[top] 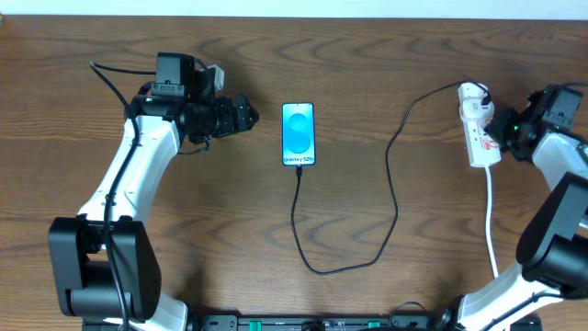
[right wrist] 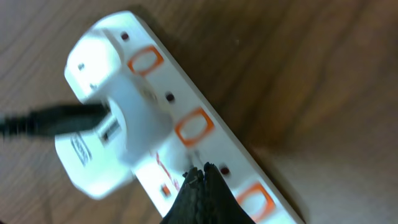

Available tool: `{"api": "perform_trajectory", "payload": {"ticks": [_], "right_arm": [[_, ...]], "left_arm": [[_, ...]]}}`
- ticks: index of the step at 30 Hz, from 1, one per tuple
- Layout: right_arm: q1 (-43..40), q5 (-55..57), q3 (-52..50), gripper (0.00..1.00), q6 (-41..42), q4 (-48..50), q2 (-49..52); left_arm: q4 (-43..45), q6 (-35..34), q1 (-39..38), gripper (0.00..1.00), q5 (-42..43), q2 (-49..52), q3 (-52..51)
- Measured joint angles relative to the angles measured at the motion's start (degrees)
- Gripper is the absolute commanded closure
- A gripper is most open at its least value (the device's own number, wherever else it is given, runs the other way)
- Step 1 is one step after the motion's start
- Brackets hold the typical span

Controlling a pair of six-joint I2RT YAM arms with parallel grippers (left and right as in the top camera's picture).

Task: Plug charger to phone and switch on socket
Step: 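Move the right gripper over to the white power strip's switch, then press the orange switch on the white power strip with the right gripper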

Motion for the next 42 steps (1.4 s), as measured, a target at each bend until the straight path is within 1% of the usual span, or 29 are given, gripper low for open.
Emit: {"api": "perform_trajectory", "payload": {"ticks": [4, 18, 31, 42], "right_arm": [[0.0, -0.81, 1.97, 0.99, 0.02, 1.79, 1.92], [0.0, -1.27, 2.6, 0.99, 0.2, 7.08, 6.49], [0.28, -2.21, 2.67, 0.99, 0.2, 6.88, 6.54], [2.86, 4.07, 4.9, 0.99, 1.57, 3.08, 7.17]], "left_arm": [[-0.02, 0.0, 0.0, 0.07, 0.0, 0.0, 0.0], [0.0, 1.11, 0.0, 0.07, -0.22, 0.0, 0.0], [0.02, 1.11, 0.0, 0.07, -1.07, 0.0, 0.0], [0.04, 1.11, 0.0, 0.07, -1.09, 0.0, 0.0]]}}
